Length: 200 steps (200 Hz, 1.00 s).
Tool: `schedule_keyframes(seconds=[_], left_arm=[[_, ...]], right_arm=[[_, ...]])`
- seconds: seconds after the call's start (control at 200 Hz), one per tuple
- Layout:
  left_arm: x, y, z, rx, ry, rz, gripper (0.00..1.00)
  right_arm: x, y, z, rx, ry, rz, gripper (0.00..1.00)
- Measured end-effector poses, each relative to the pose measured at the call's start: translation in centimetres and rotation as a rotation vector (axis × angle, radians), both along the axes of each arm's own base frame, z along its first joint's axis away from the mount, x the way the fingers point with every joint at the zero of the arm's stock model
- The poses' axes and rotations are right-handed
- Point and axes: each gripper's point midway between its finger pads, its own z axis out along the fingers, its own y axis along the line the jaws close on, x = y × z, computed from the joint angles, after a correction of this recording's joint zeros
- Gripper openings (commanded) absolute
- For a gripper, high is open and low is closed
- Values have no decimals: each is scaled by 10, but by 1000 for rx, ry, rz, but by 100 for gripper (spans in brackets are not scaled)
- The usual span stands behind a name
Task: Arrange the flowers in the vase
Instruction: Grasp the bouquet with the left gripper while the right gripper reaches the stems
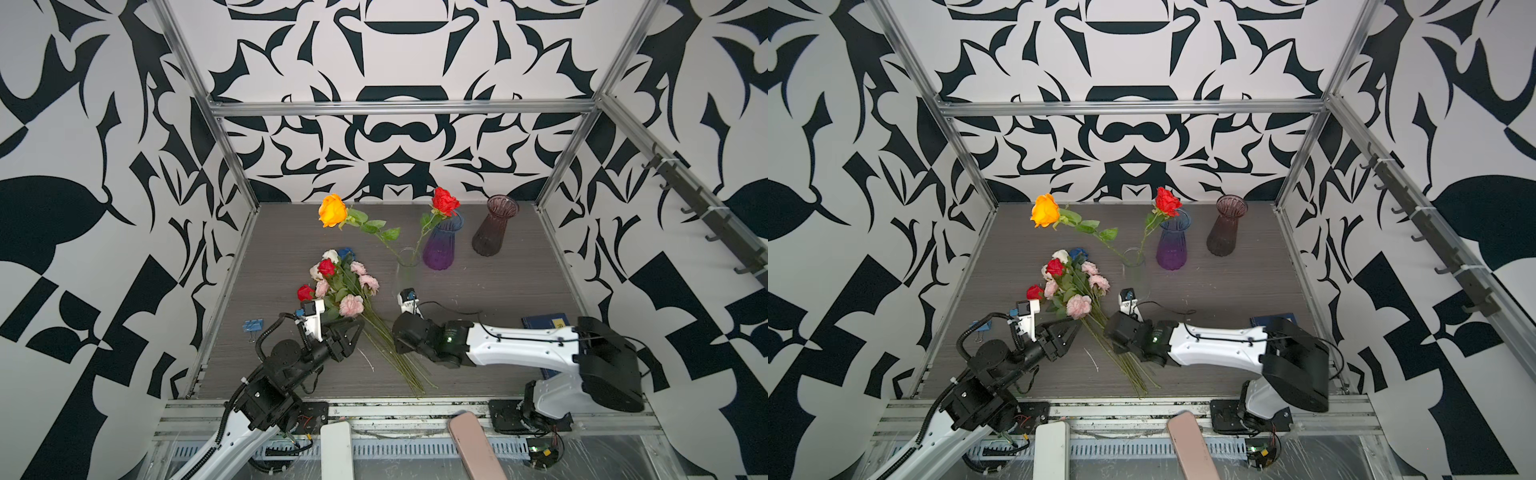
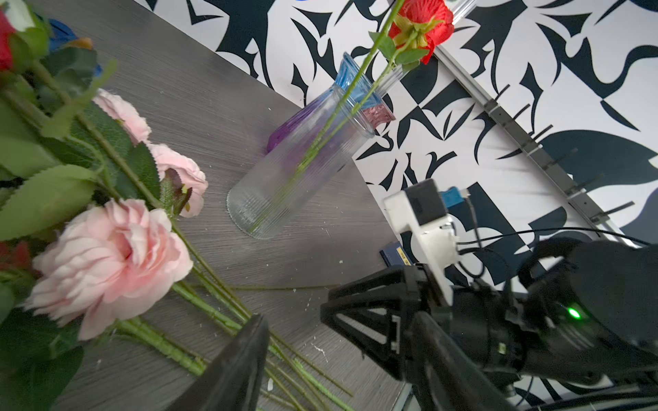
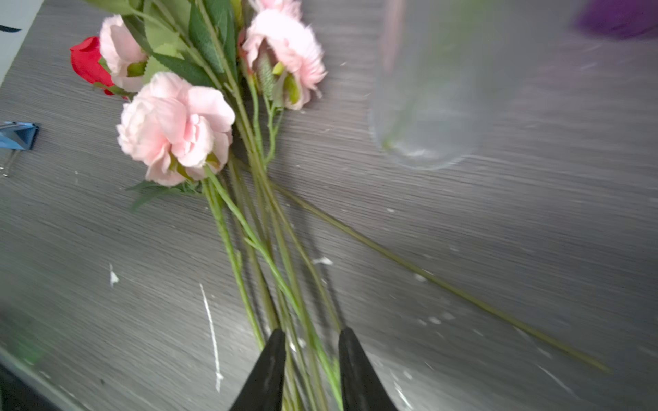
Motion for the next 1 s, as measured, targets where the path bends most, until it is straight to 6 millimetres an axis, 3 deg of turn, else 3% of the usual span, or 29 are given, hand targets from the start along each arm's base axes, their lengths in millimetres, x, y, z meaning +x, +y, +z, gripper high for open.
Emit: schedule_keyframes(seconds=[0.22,0.49,0.6,1.0], left_arm=[[1,8,-3,-1,8,40,67],[3,10,-5,6,14,55,68],[4,9,-7,11,19,56,68],[4,10,-7,12,19,62,68]], right_arm=[[19,-10,-36,136,178,-36,34],[12,23,-46,177,275,36,34],[12,28,-46,179,289,45,33],[10,33,-47,176,310,70,2]])
